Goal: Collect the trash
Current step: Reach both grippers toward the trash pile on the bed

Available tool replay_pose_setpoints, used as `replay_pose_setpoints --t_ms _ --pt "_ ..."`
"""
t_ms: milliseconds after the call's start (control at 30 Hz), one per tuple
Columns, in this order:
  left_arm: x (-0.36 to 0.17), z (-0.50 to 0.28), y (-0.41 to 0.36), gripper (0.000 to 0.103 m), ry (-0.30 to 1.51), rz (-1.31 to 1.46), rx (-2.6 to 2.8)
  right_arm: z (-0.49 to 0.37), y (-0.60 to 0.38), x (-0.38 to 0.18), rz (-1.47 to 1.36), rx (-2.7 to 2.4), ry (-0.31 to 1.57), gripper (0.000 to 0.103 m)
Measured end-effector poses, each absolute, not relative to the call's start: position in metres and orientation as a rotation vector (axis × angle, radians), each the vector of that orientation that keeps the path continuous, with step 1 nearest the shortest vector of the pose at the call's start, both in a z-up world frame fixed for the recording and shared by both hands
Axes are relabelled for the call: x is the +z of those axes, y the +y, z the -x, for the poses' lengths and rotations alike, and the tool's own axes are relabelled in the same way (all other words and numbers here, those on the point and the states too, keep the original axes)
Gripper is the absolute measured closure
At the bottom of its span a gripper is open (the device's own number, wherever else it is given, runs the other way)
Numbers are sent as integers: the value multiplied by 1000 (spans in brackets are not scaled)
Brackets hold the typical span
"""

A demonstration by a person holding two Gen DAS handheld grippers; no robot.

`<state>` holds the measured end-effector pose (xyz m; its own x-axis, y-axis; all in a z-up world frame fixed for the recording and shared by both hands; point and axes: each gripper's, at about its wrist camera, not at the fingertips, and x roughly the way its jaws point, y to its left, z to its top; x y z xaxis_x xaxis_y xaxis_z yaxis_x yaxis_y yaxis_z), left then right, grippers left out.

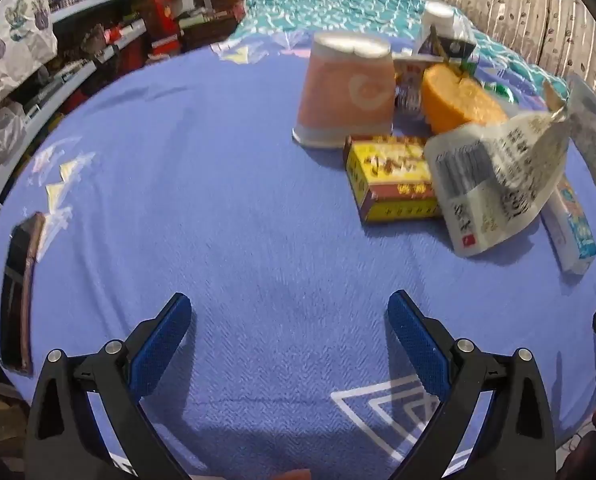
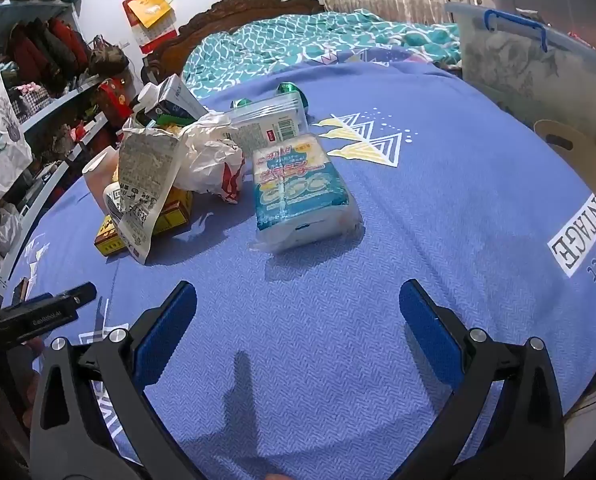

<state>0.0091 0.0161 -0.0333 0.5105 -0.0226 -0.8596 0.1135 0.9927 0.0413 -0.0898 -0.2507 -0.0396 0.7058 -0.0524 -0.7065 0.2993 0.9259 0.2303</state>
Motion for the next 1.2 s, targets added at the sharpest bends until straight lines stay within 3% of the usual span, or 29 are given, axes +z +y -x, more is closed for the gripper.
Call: replay_pose_setpoints --t_ms 433,500,600,700,933,967,1000,1033,1100,1167,1200 --pt "-40 6 27 8 971 -107 -141 86 -252 -42 -336 -215 780 3" --pt "-32 4 26 11 988 -97 -197 83 -255 -41 -335 -220 780 3" --pt "-9 7 21 15 873 -118 -236 76 -261 -38 -329 -218 779 3" --pt "19 7 -5 14 751 -196 -350 62 -268 -35 -317 -196 795 3" --pt "27 -19 -88 11 701 -312 -492 19 -271 -42 -235 -200 846 3" --pt "25 -23 -98 17 709 -323 -507 15 -271 -44 -230 -203 852 5" --pt "21 -27 -107 38 723 -342 -510 13 -272 -45 -229 -193 854 26" --pt "17 -32 -110 49 741 -362 -496 13 -273 -47 -223 -180 864 39" --pt "19 -28 -105 83 729 -366 -490 19 -276 -46 -237 -163 862 39" --pt "25 -18 -98 96 737 -327 -552 37 -282 -42 -235 -184 822 40" --pt "29 -15 -90 97 740 -308 -578 45 -284 -41 -231 -192 806 40"
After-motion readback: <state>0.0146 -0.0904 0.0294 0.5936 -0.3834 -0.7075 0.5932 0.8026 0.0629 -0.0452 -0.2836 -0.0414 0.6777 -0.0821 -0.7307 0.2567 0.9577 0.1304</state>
